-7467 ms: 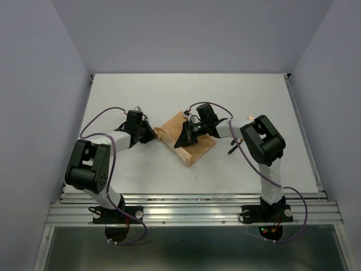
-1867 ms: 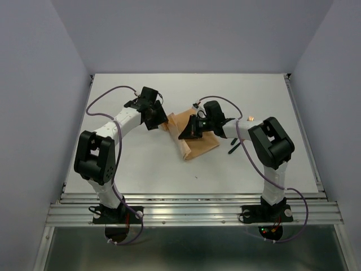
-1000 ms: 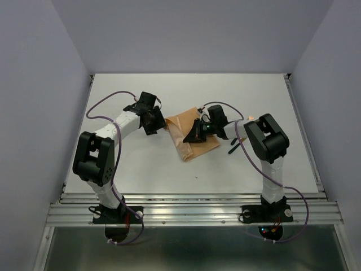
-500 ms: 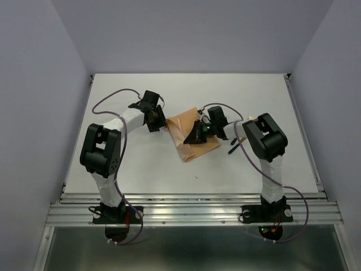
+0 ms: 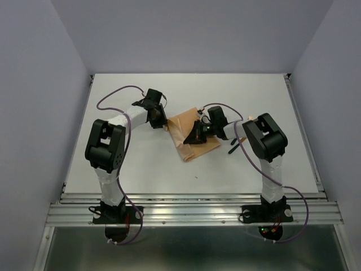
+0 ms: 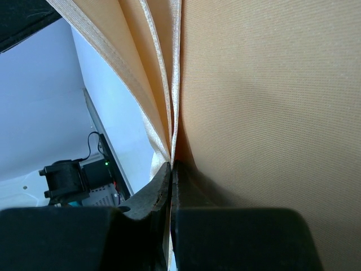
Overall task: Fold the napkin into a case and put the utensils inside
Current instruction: Fold the lower triangle-folded napkin at the center of the board.
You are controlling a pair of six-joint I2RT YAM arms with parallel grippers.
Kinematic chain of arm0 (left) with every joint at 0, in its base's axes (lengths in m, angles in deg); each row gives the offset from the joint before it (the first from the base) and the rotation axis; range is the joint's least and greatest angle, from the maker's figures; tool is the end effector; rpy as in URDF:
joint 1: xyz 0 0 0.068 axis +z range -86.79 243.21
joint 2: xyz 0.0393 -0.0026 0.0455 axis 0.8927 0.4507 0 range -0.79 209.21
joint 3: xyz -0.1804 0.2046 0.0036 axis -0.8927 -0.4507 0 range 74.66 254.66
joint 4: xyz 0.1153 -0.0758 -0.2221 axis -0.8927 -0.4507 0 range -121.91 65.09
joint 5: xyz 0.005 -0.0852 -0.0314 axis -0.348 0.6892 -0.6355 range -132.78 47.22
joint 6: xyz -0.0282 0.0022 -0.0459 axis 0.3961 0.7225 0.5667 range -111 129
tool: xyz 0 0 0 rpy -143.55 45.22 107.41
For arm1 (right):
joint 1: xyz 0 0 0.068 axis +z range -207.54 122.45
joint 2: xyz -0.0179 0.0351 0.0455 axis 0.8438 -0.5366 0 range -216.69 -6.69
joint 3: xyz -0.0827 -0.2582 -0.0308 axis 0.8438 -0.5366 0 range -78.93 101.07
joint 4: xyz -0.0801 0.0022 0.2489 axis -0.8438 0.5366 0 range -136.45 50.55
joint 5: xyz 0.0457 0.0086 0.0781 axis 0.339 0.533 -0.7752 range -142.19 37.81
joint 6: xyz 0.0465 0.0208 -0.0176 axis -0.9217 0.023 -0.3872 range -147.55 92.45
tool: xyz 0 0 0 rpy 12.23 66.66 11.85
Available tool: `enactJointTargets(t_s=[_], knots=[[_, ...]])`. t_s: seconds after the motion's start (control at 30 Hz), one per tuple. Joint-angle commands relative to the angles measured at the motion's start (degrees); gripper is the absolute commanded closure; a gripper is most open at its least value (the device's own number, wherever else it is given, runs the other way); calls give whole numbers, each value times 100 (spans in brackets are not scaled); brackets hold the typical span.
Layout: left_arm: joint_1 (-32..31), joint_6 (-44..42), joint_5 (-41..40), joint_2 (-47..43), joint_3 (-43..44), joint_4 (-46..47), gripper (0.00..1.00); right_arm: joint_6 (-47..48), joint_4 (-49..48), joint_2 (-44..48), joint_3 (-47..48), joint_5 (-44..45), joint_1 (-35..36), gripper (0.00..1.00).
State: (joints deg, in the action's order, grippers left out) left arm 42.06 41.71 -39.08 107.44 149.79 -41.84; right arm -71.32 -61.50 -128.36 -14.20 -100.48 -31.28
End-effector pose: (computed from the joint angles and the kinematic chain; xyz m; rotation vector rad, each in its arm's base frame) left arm 0.3824 -0.1505 0.1967 -0.2229 2.4950 -0.4847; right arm 0.3606 0.2076 0.1004 -0.1131 2.5238 1.5438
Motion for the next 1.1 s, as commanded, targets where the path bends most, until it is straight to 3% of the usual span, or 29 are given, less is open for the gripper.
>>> enactJointTargets(t_s=[0.0, 0.2, 0.3, 0.33, 0.47, 1.07], knots=[[-39, -177, -28, 41, 309, 67, 62, 53, -235, -33, 66, -101, -25, 99], [-65, -239, -54, 172, 467, 67, 65, 53, -244, -24, 40, -119, -25, 99], [-82, -256, -45, 216, 520, 67, 73, 70, -235, -15, 40, -128, -25, 99], [-83, -248, -37, 234, 520, 67, 82, 62, -235, -24, 40, -128, -25, 99], [-91, -230, 34, 313, 599, 67, 100, 70, -244, -24, 40, -172, -25, 99], [-74, 306, 631, 638, 1126, -12, 100, 70, -235, -6, 49, -260, -25, 99]])
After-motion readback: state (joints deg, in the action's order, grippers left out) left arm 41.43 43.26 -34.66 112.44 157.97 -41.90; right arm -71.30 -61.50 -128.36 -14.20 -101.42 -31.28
